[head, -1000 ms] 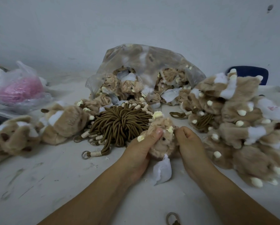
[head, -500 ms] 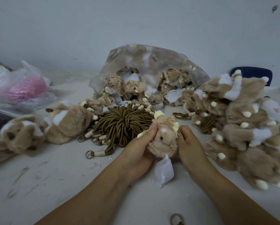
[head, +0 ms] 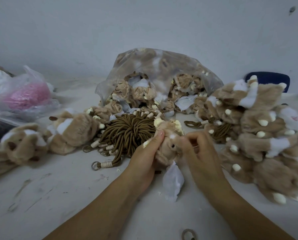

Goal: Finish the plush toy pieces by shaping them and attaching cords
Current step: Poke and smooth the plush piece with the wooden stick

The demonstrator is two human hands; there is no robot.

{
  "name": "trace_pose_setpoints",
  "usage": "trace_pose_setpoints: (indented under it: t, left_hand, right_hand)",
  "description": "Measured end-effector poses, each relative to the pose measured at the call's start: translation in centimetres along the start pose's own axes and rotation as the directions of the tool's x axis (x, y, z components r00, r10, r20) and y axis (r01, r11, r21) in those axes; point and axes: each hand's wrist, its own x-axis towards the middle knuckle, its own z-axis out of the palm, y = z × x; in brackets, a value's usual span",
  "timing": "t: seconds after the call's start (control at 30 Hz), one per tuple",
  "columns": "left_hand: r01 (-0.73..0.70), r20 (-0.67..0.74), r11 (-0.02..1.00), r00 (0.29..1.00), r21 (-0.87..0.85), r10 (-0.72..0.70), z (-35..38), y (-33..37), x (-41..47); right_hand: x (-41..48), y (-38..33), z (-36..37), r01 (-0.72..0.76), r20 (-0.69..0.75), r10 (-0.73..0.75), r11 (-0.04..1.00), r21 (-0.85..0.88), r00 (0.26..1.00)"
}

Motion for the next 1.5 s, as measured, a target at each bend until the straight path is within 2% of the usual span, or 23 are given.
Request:
trace_pose_setpoints:
  t: [0.13, 0.23, 0.3, 0.43, 0.5, 0.6, 0.67, 0.7, 0.73, 0.77, 0.8, 0.83, 0.9, 0.97, 1.1, 1.23, 1.4, 1.5]
  left_hand:
    - [-0.036, -0.043, 0.992, 0.998, 0.118, 0.041, 0.2, 0.0, -0.4]
    - [-0.079, -0.049, 0.965, 0.994, 0.250, 0.094, 0.4, 0.0, -0.6]
    - [-0.113, -0.051, 0.925, 0.989, 0.362, 0.141, 0.5, -0.1, -0.6]
    - [-0.165, -0.010, 0.866, 0.981, 0.471, 0.193, 0.8, -0.1, -0.7]
    - [-0.217, 0.035, 0.782, 0.969, 0.584, 0.243, 0.9, -0.4, -0.6]
    - [-0.322, 0.056, 0.589, 0.904, 0.742, 0.424, 0.9, -1.0, -0.4]
    - [-0.464, 0.150, 0.368, 0.760, 0.806, 0.632, 1.1, -0.7, -0.6]
    - [-0.530, 0.260, 0.203, 0.669, 0.823, 0.696, 1.3, -0.6, -0.6]
    - [-0.577, 0.399, 0.022, 0.590, 0.816, 0.702, 1.7, -0.8, -0.7]
    - [-0.606, 0.530, -0.134, 0.540, 0.784, 0.654, 1.9, -1.1, -0.7]
    - [-0.618, 0.619, -0.234, 0.533, 0.751, 0.576, 2.1, -1.4, -0.8]
    - [-0.616, 0.660, -0.281, 0.561, 0.736, 0.500, 2.3, -1.7, -1.0]
    - [-0.578, 0.653, -0.306, 0.633, 0.756, 0.416, 2.1, -2.2, -0.9]
    - [-0.523, 0.619, -0.332, 0.658, 0.785, 0.429, 1.9, -2.2, -0.7]
    - [-0.446, 0.555, -0.332, 0.619, 0.831, 0.556, 1.3, -1.6, -0.3]
    - [-0.393, 0.482, -0.290, 0.599, 0.873, 0.639, 1.0, -1.0, -0.3]
    - [-0.388, 0.430, -0.224, 0.605, 0.894, 0.670, 1.2, -1.1, -0.4]
    - [-0.369, 0.408, -0.207, 0.632, 0.906, 0.659, 0.7, -1.1, -0.3]
  right_hand:
    - [0.1, 0.0, 0.5, 0.020, 0.109, -0.011, 0.997, -0.081, 0.994]
    - [0.2, 0.3, 0.3, -0.059, 0.148, 0.085, 0.983, -0.172, 0.985]
    - [0.2, 0.5, 0.3, -0.101, 0.159, 0.136, 0.972, -0.211, 0.978]
    - [0.3, 0.5, 0.4, -0.121, 0.174, 0.156, 0.973, -0.197, 0.972]
    - [0.2, 0.4, 0.4, -0.134, 0.171, 0.167, 0.974, -0.185, 0.971]
    - [0.2, 0.6, 0.3, -0.177, 0.157, 0.203, 0.970, -0.165, 0.966]
    - [0.4, 1.0, 0.2, -0.166, 0.145, 0.192, 0.970, -0.175, 0.971]
    - [0.4, 1.2, 0.1, -0.150, 0.147, 0.178, 0.972, -0.183, 0.973]
    - [0.5, 1.2, 0.0, -0.135, 0.152, 0.164, 0.973, -0.186, 0.975]
    - [0.5, 1.4, -0.1, -0.125, 0.158, 0.153, 0.977, -0.172, 0.975]
    - [0.5, 1.5, -0.3, -0.121, 0.167, 0.147, 0.981, -0.153, 0.975]
    - [0.5, 1.7, -0.3, -0.125, 0.173, 0.149, 0.982, -0.140, 0.974]
    - [0.5, 1.7, -0.4, -0.105, 0.172, 0.139, 0.975, -0.194, 0.975]
    - [0.4, 1.3, -0.4, -0.051, 0.168, 0.089, 0.975, -0.218, 0.982]
    - [-0.3, -0.2, 0.3, 0.165, 0.246, -0.124, 0.974, -0.153, 0.961]
    - [-0.2, -1.0, 0.3, 0.340, 0.201, -0.300, 0.918, -0.203, 0.932]
    - [-0.1, -0.9, -0.4, 0.424, 0.212, -0.372, 0.851, -0.311, 0.903]
    - [-0.1, -0.9, -0.2, 0.472, 0.195, -0.431, 0.775, -0.420, 0.881]
